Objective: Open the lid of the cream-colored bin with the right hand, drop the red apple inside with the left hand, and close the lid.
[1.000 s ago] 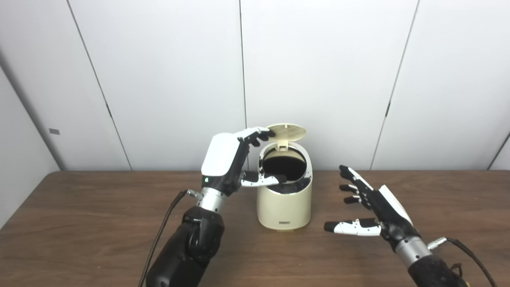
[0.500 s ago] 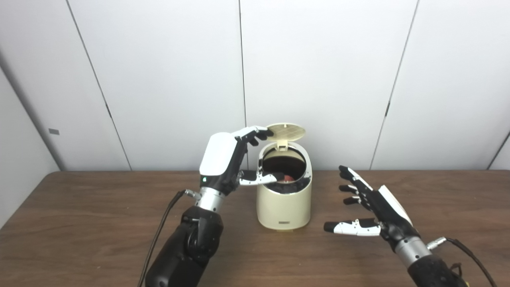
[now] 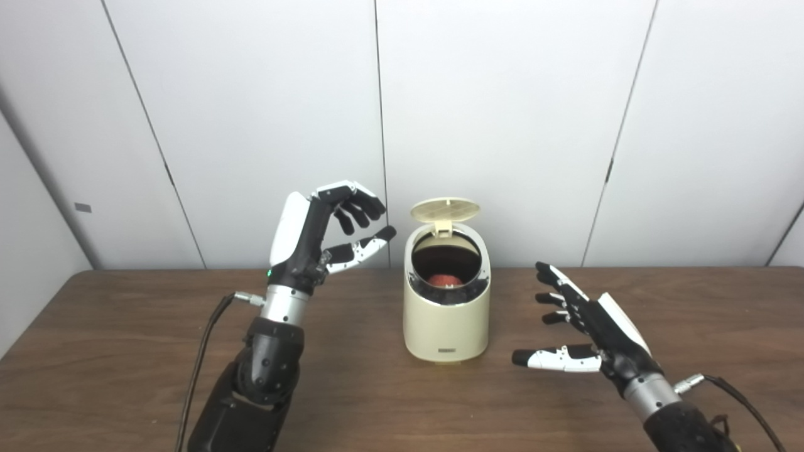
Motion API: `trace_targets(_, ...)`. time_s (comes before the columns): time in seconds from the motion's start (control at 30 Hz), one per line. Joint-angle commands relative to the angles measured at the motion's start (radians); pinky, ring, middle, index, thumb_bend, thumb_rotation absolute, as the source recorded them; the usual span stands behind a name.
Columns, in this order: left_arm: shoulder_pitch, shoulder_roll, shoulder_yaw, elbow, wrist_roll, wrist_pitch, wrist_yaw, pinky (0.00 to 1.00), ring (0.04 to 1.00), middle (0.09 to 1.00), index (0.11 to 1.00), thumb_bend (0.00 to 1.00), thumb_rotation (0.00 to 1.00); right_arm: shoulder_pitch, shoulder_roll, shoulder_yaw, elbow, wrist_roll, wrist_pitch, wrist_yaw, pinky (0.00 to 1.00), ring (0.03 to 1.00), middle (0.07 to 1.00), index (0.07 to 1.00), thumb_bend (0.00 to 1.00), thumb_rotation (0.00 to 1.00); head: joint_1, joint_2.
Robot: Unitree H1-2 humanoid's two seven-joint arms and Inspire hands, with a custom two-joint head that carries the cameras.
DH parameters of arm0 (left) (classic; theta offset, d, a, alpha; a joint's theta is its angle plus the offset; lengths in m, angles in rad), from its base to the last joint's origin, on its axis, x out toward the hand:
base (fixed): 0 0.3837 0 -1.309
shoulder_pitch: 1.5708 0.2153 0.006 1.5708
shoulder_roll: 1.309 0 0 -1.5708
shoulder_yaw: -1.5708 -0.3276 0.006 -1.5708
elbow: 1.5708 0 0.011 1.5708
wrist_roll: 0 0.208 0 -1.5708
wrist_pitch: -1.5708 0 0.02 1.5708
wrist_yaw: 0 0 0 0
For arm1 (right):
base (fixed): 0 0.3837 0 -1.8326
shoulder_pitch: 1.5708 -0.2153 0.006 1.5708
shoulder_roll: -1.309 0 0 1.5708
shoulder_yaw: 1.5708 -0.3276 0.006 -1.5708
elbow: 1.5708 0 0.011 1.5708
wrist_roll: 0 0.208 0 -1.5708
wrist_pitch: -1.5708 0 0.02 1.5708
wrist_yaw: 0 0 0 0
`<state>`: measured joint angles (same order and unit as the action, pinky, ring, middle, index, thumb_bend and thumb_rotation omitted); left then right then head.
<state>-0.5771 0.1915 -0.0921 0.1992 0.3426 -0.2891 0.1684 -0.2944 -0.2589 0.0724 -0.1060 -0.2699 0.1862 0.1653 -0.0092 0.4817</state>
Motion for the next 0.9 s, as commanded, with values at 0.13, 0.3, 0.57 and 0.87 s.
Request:
trace_targets(0.13, 0.013, 0.028, 0.067, -0.054, -0.139, 0.025, -0.085, 0.34, 0.439, 0.484, 0.493, 0.52, 0.00, -0.047, -0.021, -0.010, -0.019, 0.011, -0.034, -0.003, 0.73, 0.851, 0.936, 0.937, 0.79, 0.29, 0.002, 0.002)
trace_targets(0.3, 0.058, 0.034, 0.121, -0.072, -0.273, 0.095, -0.159, 0.35, 0.437, 0.483, 0.502, 0.51, 0.00, -0.050, -0.027, -0.009, -0.022, 0.012, -0.040, -0.001, 0.71, 0.848, 0.937, 0.939, 0.79, 0.30, 0.004, 0.003)
trace_targets(0.57, 0.131, 0.001, 0.175, -0.102, -0.420, 0.267, -0.216, 0.32, 0.435, 0.480, 0.508, 0.52, 0.00, -0.054, -0.037, -0.012, -0.006, 0.029, -0.064, -0.003, 0.71, 0.853, 0.944, 0.943, 0.79, 0.31, 0.008, 0.002)
trace_targets(0.87, 0.197, -0.018, 0.166, -0.082, -0.443, 0.291, -0.267, 0.34, 0.495, 0.500, 0.492, 0.52, 0.00, -0.064, -0.046, -0.009, -0.001, 0.035, -0.066, 0.001, 0.70, 0.858, 0.946, 0.948, 0.79, 0.34, 0.008, 0.003)
